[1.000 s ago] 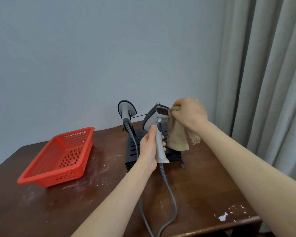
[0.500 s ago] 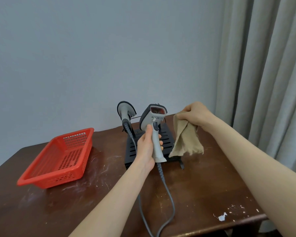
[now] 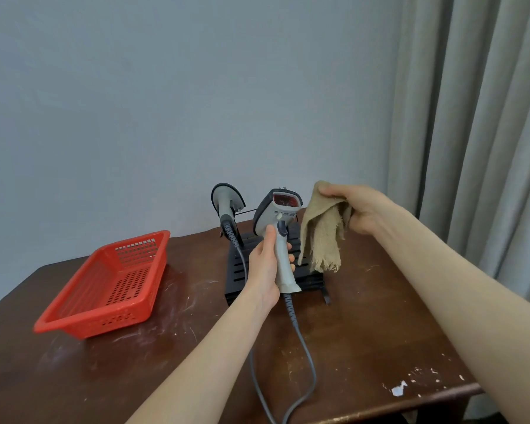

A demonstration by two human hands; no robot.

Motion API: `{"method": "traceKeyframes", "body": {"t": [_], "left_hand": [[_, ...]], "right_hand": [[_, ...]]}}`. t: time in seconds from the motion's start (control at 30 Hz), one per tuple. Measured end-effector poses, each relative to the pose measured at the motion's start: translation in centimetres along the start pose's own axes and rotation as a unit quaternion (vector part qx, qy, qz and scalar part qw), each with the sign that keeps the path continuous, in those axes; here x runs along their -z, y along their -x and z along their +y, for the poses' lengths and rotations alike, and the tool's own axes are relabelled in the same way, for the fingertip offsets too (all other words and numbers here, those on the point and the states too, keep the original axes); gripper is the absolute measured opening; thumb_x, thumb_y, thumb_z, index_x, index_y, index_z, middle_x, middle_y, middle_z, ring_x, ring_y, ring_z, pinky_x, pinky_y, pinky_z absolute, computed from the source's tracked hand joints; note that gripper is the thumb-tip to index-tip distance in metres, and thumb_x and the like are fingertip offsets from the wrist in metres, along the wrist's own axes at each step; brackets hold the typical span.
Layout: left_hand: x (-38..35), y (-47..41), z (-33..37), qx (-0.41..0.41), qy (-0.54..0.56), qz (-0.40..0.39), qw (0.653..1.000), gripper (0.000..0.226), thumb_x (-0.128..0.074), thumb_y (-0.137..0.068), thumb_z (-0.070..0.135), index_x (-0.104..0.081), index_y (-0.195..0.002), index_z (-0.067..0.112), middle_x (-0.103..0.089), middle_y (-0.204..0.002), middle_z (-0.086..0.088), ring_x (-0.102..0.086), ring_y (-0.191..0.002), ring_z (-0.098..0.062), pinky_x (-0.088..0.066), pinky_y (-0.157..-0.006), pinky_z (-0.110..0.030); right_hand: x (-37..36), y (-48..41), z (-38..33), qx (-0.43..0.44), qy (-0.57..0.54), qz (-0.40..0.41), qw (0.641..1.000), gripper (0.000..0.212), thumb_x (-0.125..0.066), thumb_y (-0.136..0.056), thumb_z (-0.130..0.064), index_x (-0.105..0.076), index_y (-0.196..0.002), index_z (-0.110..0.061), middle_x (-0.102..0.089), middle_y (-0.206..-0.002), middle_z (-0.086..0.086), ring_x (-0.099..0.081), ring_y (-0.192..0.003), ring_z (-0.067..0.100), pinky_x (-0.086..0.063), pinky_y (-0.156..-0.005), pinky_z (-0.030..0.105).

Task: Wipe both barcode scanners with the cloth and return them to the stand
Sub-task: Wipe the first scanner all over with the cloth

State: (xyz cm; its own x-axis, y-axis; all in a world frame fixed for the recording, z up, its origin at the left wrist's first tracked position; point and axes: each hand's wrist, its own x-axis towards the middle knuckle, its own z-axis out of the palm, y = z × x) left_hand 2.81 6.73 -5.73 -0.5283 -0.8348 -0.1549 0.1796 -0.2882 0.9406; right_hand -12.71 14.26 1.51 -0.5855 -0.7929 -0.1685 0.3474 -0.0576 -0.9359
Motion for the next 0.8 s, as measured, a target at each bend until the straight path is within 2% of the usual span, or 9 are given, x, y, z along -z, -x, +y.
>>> {"method": "traceKeyframes", "body": {"t": [0.13, 0.2, 0.27, 0.33, 0.4, 0.53, 0.63, 0.7, 0.8], "left_hand": [[-0.1, 0.1, 0.0, 0.001, 0.002, -0.001, 1.000, 0.045, -0.054, -0.091, 0.050, -0.063, -0.092, 0.006, -0.061, -0.065, -0.003, -0.055, -0.053, -0.013, -0.048, -0.053, -0.028], [0.0, 0.0, 0.0, -0.003, 0.004, -0.005, 1.000, 0.045, -0.054, -0.091, 0.050, -0.063, -0.094, 0.006, -0.061, -0.068, -0.003, -0.056, -0.055, -0.013, -0.048, -0.054, -0.028], [0.0, 0.1, 0.0, -0.005, 0.005, -0.005, 1.000, 0.044, -0.054, -0.091, 0.049, -0.063, -0.093, 0.006, -0.061, -0.069, -0.003, -0.056, -0.055, -0.013, -0.048, -0.054, -0.028], [-0.1, 0.0, 0.1, -0.004, 0.005, -0.005, 1.000, 0.044, -0.053, -0.091, 0.049, -0.063, -0.091, 0.006, -0.061, -0.068, -0.003, -0.055, -0.055, -0.014, -0.048, -0.053, -0.028], [-0.1, 0.0, 0.1, -0.005, 0.004, -0.005, 1.000, 0.043, -0.053, -0.092, 0.048, -0.063, -0.091, 0.007, -0.061, -0.067, -0.002, -0.055, -0.055, -0.014, -0.048, -0.054, -0.028], [-0.1, 0.0, 0.0, -0.009, 0.003, -0.004, 1.000, 0.042, -0.053, -0.092, 0.048, -0.063, -0.092, 0.007, -0.061, -0.069, -0.003, -0.055, -0.056, -0.014, -0.048, -0.054, -0.029], [-0.3, 0.2, 0.0, -0.013, 0.007, -0.008, 1.000, 0.040, -0.053, -0.093, 0.047, -0.063, -0.092, 0.008, -0.061, -0.069, -0.003, -0.054, -0.055, -0.014, -0.047, -0.054, -0.029], [-0.4, 0.2, 0.1, -0.019, 0.005, -0.012, 1.000, 0.038, -0.052, -0.093, 0.046, -0.062, -0.094, 0.009, -0.061, -0.071, -0.003, -0.054, -0.056, -0.014, -0.047, -0.054, -0.029], [-0.5, 0.2, 0.1, -0.027, -0.003, -0.021, 0.999, 0.036, -0.052, -0.094, 0.045, -0.062, -0.097, 0.010, -0.061, -0.074, -0.004, -0.054, -0.057, -0.015, -0.047, -0.054, -0.029]], "right_hand": [[-0.2, 0.4, 0.0, 0.105, 0.027, 0.052, 0.993, 0.011, -0.073, -0.078, -0.017, -0.065, -0.073, -0.014, -0.062, -0.073, 0.002, -0.058, -0.072, 0.017, -0.046, -0.073, 0.032], [-0.3, 0.5, -0.1, 0.129, 0.033, 0.047, 0.990, 0.012, -0.072, -0.076, -0.022, -0.069, -0.079, -0.011, -0.066, -0.080, 0.003, -0.057, -0.079, 0.020, -0.044, -0.077, 0.034], [-0.5, 0.7, -0.3, 0.118, -0.005, 0.002, 0.993, 0.019, -0.065, -0.081, -0.020, -0.067, -0.090, -0.004, -0.072, -0.089, 0.007, -0.061, -0.080, 0.020, -0.050, -0.080, 0.034], [-0.7, 0.7, -0.3, 0.126, -0.026, -0.021, 0.991, 0.008, -0.060, -0.088, -0.012, -0.062, -0.085, -0.005, -0.070, -0.079, 0.008, -0.065, -0.073, 0.020, -0.055, -0.072, 0.032], [-0.9, 0.8, 0.1, 0.171, 0.047, 0.000, 0.984, 0.009, -0.063, -0.087, -0.010, -0.060, -0.078, -0.012, -0.064, -0.071, 0.003, -0.062, -0.070, 0.017, -0.052, -0.068, 0.030], [-1.3, 1.1, 0.8, 0.299, 0.286, 0.021, 0.910, 0.013, -0.062, -0.084, -0.006, -0.069, -0.085, -0.018, -0.067, -0.081, -0.009, -0.061, -0.075, 0.001, -0.049, -0.068, 0.011], [-1.7, 1.1, 1.2, 0.345, 0.445, 0.056, 0.824, 0.024, -0.056, -0.084, -0.011, -0.073, -0.094, -0.023, -0.064, -0.088, -0.012, -0.059, -0.087, 0.010, -0.047, -0.076, 0.025], [-1.8, 0.9, 1.5, 0.347, 0.525, 0.085, 0.772, 0.028, -0.054, -0.085, -0.016, -0.074, -0.101, -0.027, -0.062, -0.099, -0.006, -0.058, -0.092, 0.017, -0.047, -0.077, 0.032], [-2.0, 0.9, 1.9, 0.356, 0.550, 0.103, 0.748, 0.029, -0.053, -0.088, -0.017, -0.073, -0.106, -0.028, -0.060, -0.106, -0.003, -0.058, -0.093, 0.022, -0.040, -0.070, 0.028]]}}
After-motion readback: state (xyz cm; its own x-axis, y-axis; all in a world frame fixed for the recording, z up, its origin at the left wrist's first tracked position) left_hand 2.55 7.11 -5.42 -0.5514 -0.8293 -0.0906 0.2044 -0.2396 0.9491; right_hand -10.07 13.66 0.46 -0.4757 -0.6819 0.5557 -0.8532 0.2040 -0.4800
